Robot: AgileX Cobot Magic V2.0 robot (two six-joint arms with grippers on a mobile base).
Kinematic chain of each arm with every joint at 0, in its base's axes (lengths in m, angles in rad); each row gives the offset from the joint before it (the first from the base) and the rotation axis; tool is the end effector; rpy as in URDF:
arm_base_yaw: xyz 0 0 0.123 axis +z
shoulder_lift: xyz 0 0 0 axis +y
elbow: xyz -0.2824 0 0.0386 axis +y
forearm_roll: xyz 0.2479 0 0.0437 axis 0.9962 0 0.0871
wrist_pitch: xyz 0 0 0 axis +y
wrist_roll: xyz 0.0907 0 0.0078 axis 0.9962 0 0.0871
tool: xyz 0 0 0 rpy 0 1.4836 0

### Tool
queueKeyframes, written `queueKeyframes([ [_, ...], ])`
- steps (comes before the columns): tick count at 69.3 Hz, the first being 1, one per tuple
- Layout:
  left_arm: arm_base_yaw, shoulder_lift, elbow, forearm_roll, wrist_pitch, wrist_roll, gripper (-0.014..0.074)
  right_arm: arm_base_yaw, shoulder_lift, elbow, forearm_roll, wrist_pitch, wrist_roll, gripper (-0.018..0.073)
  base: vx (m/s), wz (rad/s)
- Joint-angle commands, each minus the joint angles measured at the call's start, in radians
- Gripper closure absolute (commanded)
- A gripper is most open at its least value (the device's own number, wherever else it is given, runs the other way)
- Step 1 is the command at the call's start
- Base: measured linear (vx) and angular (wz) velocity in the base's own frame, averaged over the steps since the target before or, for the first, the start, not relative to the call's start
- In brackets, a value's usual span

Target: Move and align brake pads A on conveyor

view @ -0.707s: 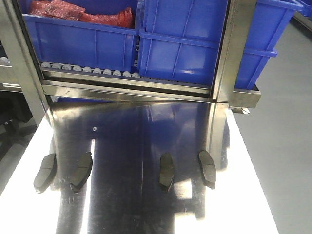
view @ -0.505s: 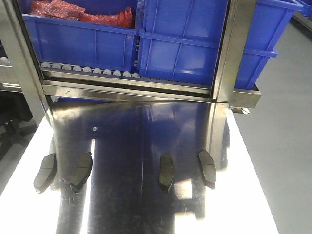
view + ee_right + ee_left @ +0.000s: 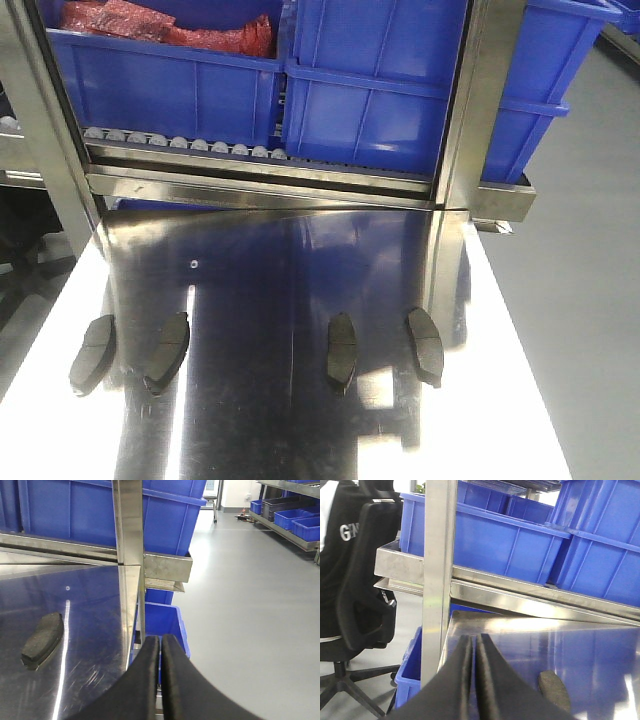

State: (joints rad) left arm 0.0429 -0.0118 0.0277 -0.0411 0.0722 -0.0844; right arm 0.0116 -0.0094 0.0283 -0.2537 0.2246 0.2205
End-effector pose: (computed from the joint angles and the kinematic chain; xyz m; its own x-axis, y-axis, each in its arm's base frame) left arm 0.0567 0.0022 0.1978 0.0042 -0.1250 -0.9921 -0.0397 0.9914 -0.1251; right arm 0.0558 -0.0045 0.1843 -0.1499 -0.0288 -0.9883 0.0396 0.9986 -0.0351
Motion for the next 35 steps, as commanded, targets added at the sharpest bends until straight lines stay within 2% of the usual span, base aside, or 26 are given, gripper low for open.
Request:
queueKeyframes([
  [1,-0.004,-0.012,0.028,-0.003,-0.072,-0.005,0.0604,-0.004,-0.011,0.005,-0.008,-0.071,-0.009,0.0567,0.00,0.00],
  [19,-0.004,-0.012,0.027,-0.003,-0.169,-0.005,0.0604,-0.004,-0.011,0.005,-0.008,-0.071,-0.009,0.0567,0.00,0.00],
  [35,-0.004,-0.012,0.027,-0.003,-0.421,-0.005,0.0603,-0.004,-0.011,0.005,-0.008,-0.071,-0.009,0.0567,0.00,0.00],
])
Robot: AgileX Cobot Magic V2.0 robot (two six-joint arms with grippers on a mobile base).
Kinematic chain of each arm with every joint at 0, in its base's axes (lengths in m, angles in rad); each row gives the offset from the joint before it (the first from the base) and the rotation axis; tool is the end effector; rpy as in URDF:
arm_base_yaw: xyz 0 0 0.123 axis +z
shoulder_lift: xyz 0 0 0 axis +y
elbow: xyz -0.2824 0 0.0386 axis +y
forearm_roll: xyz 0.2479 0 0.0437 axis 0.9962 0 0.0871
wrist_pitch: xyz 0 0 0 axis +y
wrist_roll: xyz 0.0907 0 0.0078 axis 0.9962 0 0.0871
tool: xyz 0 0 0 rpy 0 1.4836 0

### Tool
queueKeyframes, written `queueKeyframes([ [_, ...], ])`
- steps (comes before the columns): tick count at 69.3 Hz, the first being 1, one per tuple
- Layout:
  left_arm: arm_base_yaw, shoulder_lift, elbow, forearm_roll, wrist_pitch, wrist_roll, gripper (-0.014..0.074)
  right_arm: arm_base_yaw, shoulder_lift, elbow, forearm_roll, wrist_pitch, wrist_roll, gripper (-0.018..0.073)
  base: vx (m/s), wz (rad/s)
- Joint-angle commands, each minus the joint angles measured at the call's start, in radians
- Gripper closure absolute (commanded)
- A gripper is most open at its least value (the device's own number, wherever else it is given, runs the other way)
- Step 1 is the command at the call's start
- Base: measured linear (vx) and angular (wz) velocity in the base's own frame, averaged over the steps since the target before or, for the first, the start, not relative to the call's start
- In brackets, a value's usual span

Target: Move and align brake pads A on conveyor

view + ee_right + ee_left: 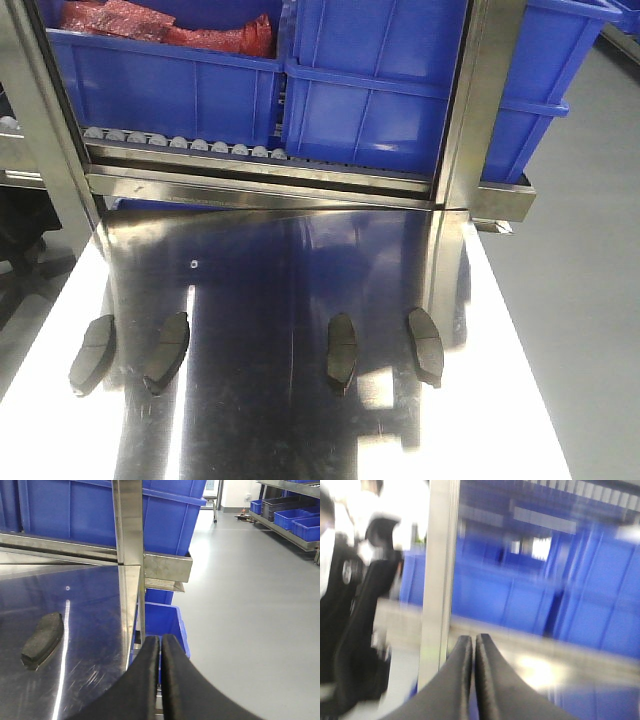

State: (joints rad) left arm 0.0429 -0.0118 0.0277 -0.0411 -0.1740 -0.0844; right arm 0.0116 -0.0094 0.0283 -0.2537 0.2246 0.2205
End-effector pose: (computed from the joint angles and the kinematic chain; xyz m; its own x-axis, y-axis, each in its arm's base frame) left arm 0.0540 0.0030 0.2200 0.2468 -0.1141 -0.9623 -0.0192 0.9923 -0.1225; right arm 0.0558 -0.0045 0.1843 -0.1499 -0.0288 -0.9883 0.0396 0.9986 -0.0351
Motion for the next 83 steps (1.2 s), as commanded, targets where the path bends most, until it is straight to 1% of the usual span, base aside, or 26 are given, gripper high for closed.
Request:
queueKeyframes([
  [1,-0.004,-0.012,0.026,-0.003,-0.187,-0.005,0.0603,-0.004,-0.011,0.005,-0.008,-0.071,-0.009,0.0567,0.00,0.00],
  [8,-0.004,-0.011,-0.006,-0.003,-0.232,-0.005,0.0603,-0.004,-0.011,0.005,-0.008,-0.071,-0.009,0.0567,0.00,0.00],
  [15,-0.004,0.017,-0.092,-0.003,-0.209,-0.005,0.0603,-0.004,-0.011,0.005,-0.008,-0.071,-0.009,0.0567,0.00,0.00],
  [24,-0.004,0.139,-0.292,-0.002,-0.149,-0.005,0.0603,-0.004,-0.011,0.005,-0.008,-0.071,-0.009,0.0567,0.00,0.00],
  [31,-0.004,0.276,-0.505,-0.001,-0.077,-0.005,0.0603,-0.004,-0.011,0.005,-0.008,-0.071,-0.009,0.0567,0.00,0.00],
  [38,-0.004,0.437,-0.736,-0.001,0.114,-0.005,0.0600,-0.004,-0.011,0.005,-0.008,-0.071,-0.009,0.0567,0.00,0.00],
  [48,-0.004,0.690,-1.065,-0.002,0.516,-0.003,0.0577,-0.004,-0.011,0.005,-0.008,-0.071,-0.009,0.0567,0.00,0.00],
  [50,-0.004,0.732,-1.125,-0.002,0.573,0.002,0.0565,-0.004,-0.011,0.005,-0.008,-0.071,-0.009,0.0567,0.00,0.00],
  [56,-0.004,0.854,-1.238,-0.002,0.718,0.031,0.0508,-0.004,-0.011,0.005,-0.008,-0.071,-0.009,0.0567,0.00,0.00],
  [61,-0.004,0.931,-1.302,-0.002,0.800,0.043,0.0433,-0.004,-0.011,0.005,-0.008,-0.071,-0.009,0.0567,0.00,0.00],
  [64,-0.004,0.979,-1.324,-0.002,0.827,0.049,0.0379,-0.004,-0.011,0.005,-0.008,-0.071,-0.009,0.0567,0.00,0.00],
  [73,-0.004,1.087,-1.333,-0.003,0.899,0.057,0.0146,-0.004,-0.011,0.005,-0.008,-0.071,-0.009,0.0567,0.00,0.00],
  [76,-0.004,1.124,-1.333,-0.003,0.933,0.064,0.0050,-0.004,-0.011,0.005,-0.008,-0.071,-0.009,0.0567,0.00,0.00],
  [80,-0.004,1.171,-1.333,-0.003,0.979,0.084,-0.0031,-0.004,-0.011,0.005,-0.008,-0.071,-0.009,0.0567,0.00,0.00],
  [83,-0.004,1.204,-1.333,-0.004,1.012,0.084,-0.0084,-0.004,-0.011,0.005,-0.008,-0.071,-0.009,0.0567,0.00,0.00],
])
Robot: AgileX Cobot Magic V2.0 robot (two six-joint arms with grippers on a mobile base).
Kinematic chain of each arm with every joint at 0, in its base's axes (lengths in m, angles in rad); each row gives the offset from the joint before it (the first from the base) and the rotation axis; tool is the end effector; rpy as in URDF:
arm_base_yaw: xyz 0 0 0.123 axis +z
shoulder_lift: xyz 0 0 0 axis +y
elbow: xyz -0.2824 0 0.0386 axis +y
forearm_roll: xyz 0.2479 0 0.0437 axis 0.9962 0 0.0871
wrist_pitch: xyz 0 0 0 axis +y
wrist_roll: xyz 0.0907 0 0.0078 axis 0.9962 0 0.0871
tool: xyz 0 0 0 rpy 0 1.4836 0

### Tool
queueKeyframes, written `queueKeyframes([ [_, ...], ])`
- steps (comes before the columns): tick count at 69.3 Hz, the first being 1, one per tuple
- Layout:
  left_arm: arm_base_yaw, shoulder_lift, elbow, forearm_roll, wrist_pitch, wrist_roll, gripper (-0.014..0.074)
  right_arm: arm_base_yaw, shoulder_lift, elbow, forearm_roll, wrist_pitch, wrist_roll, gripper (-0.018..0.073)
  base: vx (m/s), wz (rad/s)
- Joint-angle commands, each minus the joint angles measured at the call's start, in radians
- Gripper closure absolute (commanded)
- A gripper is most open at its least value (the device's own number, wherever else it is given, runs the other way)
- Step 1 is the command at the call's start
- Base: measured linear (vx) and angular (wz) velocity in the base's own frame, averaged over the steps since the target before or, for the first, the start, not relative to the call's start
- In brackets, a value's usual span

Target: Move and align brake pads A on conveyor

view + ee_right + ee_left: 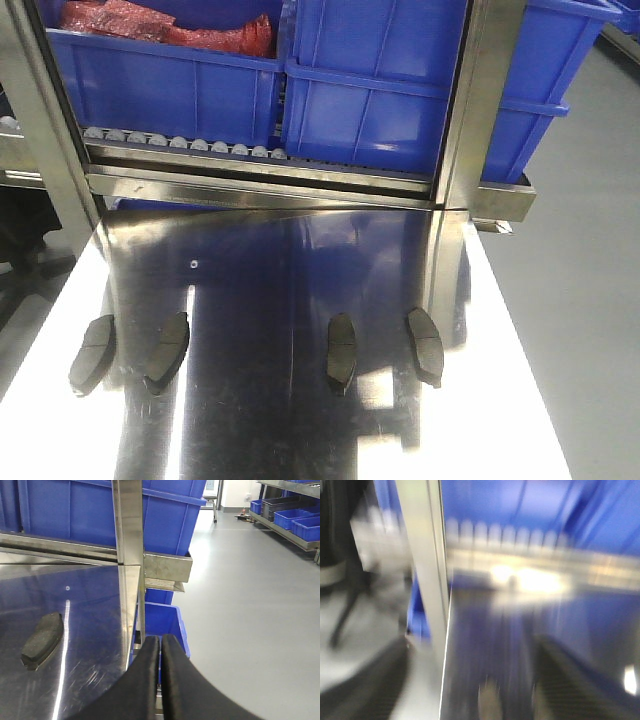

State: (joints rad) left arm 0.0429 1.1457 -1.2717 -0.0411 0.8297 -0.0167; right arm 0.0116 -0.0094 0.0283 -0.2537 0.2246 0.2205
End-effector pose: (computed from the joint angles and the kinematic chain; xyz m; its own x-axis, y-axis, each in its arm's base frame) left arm 0.2332 0.0072 0.4180 -0.5759 -0.0692 -0.8146 -0.0438 0.9976 -0.0538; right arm 0.0558 -0.0045 0.1843 -0.1499 -0.0288 -0.9883 0.0396 0.9986 -0.0351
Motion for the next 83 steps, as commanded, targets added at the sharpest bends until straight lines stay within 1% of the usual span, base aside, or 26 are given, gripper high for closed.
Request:
queueKeyframes([
  [1,-0.004,0.057,-0.034,-0.004,0.019,0.024,-0.0096,-0.004,-0.011,0.005,-0.008,-0.071,-0.009,0.0567,0.00,0.00],
  [7,-0.007,0.134,-0.034,-0.016,0.098,0.046,-0.0132,-0.004,-0.011,0.005,-0.008,-0.071,-0.009,0.0567,0.00,0.00],
  [14,-0.011,0.214,-0.034,-0.041,0.159,0.085,-0.0121,-0.004,-0.011,0.005,-0.008,-0.071,-0.009,0.0567,0.00,0.00],
  [18,-0.011,0.252,-0.034,-0.045,0.179,0.091,-0.0106,-0.004,-0.011,0.005,-0.008,-0.071,-0.009,0.0567,0.00,0.00],
  [34,-0.011,0.352,-0.034,-0.048,0.196,0.091,-0.0034,-0.004,-0.011,0.005,-0.008,-0.071,-0.009,0.0567,0.00,0.00],
  [40,-0.011,0.379,-0.033,-0.070,0.218,0.092,-0.0020,-0.004,-0.011,0.005,-0.008,-0.071,-0.009,0.0567,0.00,0.00],
  [45,-0.011,0.404,-0.030,-0.059,0.233,0.096,-0.0017,-0.004,-0.011,0.005,-0.008,-0.071,-0.009,0.0567,0.00,0.00],
  [52,-0.018,0.415,0.002,-0.086,0.208,0.101,-0.0014,-0.004,-0.011,0.005,-0.008,-0.071,-0.009,0.0567,0.00,0.00],
  [68,-0.050,0.415,0.122,-0.090,0.100,0.101,-0.0010,-0.005,-0.011,0.005,-0.008,-0.071,-0.009,0.0567,0.00,0.00],
  [83,-0.054,0.425,0.130,-0.090,0.059,0.089,-0.0008,-0.005,-0.011,0.005,-0.008,-0.071,-0.009,0.0567,0.00,0.00],
])
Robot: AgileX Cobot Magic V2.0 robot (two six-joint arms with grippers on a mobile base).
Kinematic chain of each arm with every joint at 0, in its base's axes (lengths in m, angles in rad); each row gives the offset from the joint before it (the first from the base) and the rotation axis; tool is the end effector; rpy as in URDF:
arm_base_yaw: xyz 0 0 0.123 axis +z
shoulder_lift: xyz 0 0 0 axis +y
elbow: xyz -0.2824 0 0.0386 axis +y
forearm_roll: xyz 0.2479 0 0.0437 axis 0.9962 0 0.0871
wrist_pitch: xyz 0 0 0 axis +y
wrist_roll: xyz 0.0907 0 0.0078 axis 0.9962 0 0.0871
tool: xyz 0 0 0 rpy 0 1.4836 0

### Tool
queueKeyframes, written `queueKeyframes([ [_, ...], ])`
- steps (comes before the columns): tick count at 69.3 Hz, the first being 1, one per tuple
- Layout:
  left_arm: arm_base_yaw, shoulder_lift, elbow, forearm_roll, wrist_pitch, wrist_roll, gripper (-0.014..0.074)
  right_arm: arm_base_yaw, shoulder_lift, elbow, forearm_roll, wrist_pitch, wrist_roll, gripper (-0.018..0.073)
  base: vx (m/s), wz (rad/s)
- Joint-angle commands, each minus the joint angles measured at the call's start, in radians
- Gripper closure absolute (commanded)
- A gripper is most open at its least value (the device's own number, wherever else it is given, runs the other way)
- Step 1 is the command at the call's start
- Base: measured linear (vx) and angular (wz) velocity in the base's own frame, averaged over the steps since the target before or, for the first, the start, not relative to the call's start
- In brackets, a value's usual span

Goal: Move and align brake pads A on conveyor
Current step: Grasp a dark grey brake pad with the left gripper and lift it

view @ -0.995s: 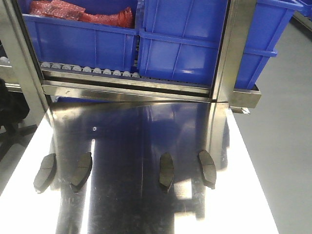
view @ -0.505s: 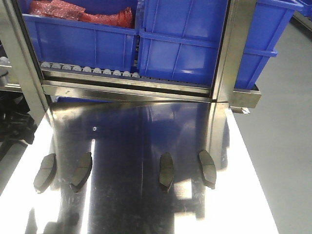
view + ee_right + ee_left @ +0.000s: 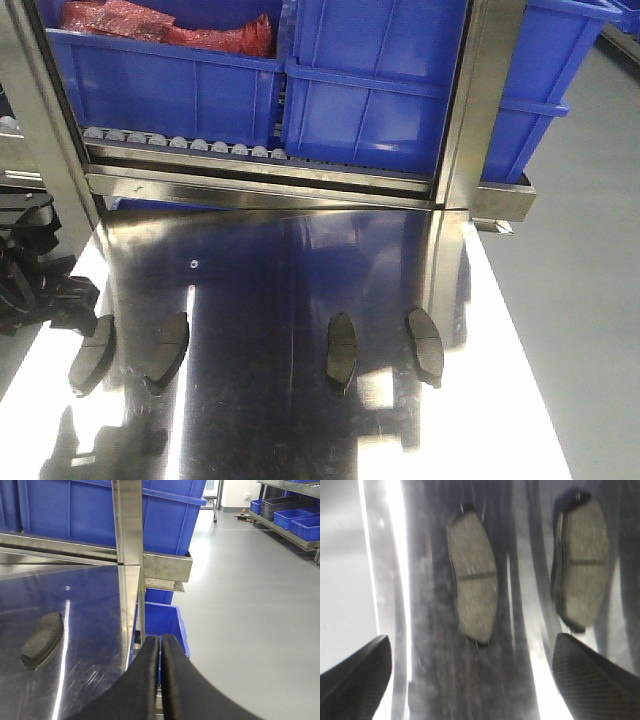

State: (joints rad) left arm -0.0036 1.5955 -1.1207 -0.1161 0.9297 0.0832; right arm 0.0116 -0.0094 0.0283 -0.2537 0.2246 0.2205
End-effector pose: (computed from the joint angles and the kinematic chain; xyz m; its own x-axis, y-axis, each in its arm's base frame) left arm 0.3089 -0.0096 0.2422 -0.9668 0.0170 -0.2551 0.0403 0.9955 -0.0863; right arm 0.0558 -0.0045 0.1843 -0.1499 -0.0288 -0.9883 0.0396 0.9986 -0.0351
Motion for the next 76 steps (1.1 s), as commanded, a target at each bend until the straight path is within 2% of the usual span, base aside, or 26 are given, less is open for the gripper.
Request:
queueKeyframes([
  [1,-0.007,-0.023,-0.022,-0.015,-0.041,-0.012,-0.0007,-0.005,-0.011,0.005,-0.008,-0.071,-0.009,0.0567,0.00,0.00],
  [14,-0.028,0.037,-0.044,-0.018,-0.012,-0.023,0.0000,-0.005,-0.011,0.005,-0.008,-0.071,-0.009,0.0567,0.00,0.00],
  [33,-0.058,0.156,-0.169,-0.002,0.059,-0.083,0.0006,-0.005,-0.011,0.005,-0.008,-0.071,-0.009,0.0567,0.00,0.00],
  [38,-0.058,0.174,-0.184,0.021,0.077,-0.123,0.0006,-0.005,-0.011,0.005,-0.008,-0.071,-0.009,0.0567,0.00,0.00],
  [50,-0.058,0.203,-0.185,0.076,0.068,-0.150,0.0006,-0.005,-0.011,0.005,-0.008,-0.071,-0.009,0.0567,0.00,0.00],
  [76,-0.062,0.265,-0.187,0.081,0.028,-0.151,0.0006,-0.005,-0.011,0.005,-0.008,-0.071,-0.009,0.0567,0.00,0.00],
])
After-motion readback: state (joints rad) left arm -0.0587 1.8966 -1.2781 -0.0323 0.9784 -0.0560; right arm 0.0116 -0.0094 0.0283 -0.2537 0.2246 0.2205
